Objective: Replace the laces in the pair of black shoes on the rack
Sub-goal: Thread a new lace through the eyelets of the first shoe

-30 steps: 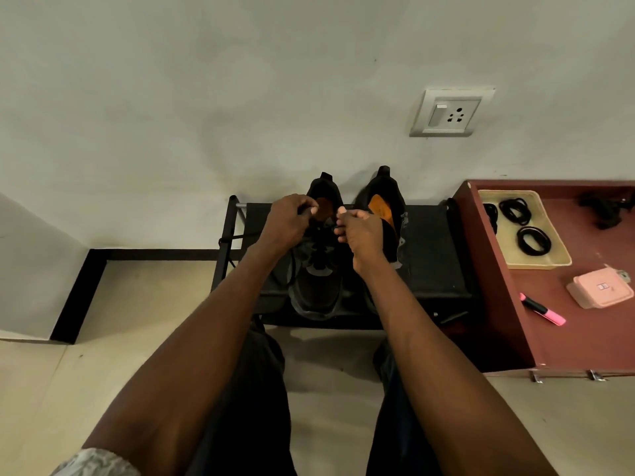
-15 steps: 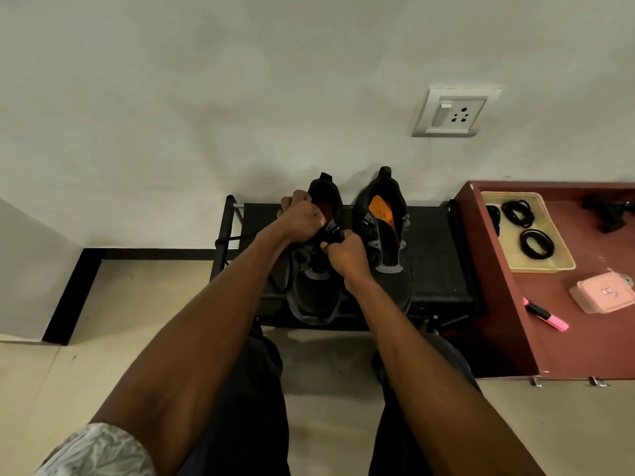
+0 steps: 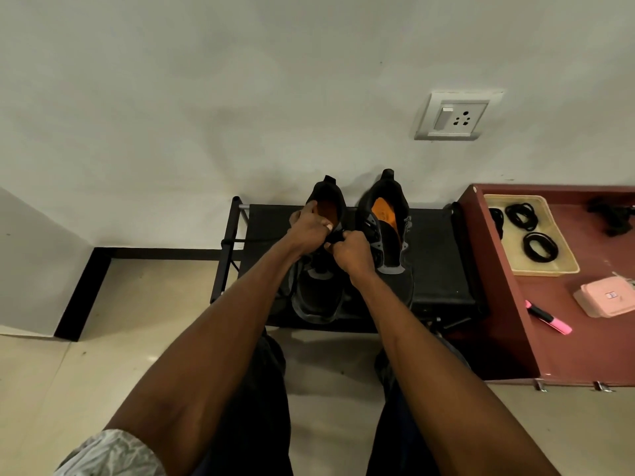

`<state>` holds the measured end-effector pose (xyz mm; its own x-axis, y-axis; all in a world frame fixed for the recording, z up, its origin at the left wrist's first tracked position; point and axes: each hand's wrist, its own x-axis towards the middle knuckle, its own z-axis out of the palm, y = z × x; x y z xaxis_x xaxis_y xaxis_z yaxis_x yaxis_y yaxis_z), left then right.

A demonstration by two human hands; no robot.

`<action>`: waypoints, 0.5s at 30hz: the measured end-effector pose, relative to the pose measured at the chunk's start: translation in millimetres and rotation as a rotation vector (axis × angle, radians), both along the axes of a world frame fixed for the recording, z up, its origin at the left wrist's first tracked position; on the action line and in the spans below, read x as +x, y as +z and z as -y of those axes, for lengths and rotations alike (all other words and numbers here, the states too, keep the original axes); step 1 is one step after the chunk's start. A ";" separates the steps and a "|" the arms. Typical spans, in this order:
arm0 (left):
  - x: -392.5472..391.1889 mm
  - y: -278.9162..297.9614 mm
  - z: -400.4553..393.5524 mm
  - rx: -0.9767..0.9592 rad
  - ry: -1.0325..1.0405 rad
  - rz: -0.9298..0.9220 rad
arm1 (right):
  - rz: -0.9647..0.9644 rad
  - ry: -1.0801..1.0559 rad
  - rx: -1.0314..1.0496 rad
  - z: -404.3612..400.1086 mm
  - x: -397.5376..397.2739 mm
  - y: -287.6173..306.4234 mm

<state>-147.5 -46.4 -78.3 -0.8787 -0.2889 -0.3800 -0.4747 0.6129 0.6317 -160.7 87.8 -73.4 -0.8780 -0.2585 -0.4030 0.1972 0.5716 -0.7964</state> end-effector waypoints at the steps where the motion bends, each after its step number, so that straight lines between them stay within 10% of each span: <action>1: 2.9 2.2 -0.4 -0.052 -0.084 -0.005 | -0.008 0.025 0.017 -1.1 -1.2 -0.1; 15: 20.3 26.5 17.1 -0.256 -0.316 -0.065 | -0.156 -0.069 -0.065 6.3 -0.4 10.3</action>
<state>-127.2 -63.5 -51.9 -0.9592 -0.0788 -0.2714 -0.2017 0.8635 0.4623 -161.1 81.5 -63.0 -0.9449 -0.2172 -0.2450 0.1053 0.5071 -0.8555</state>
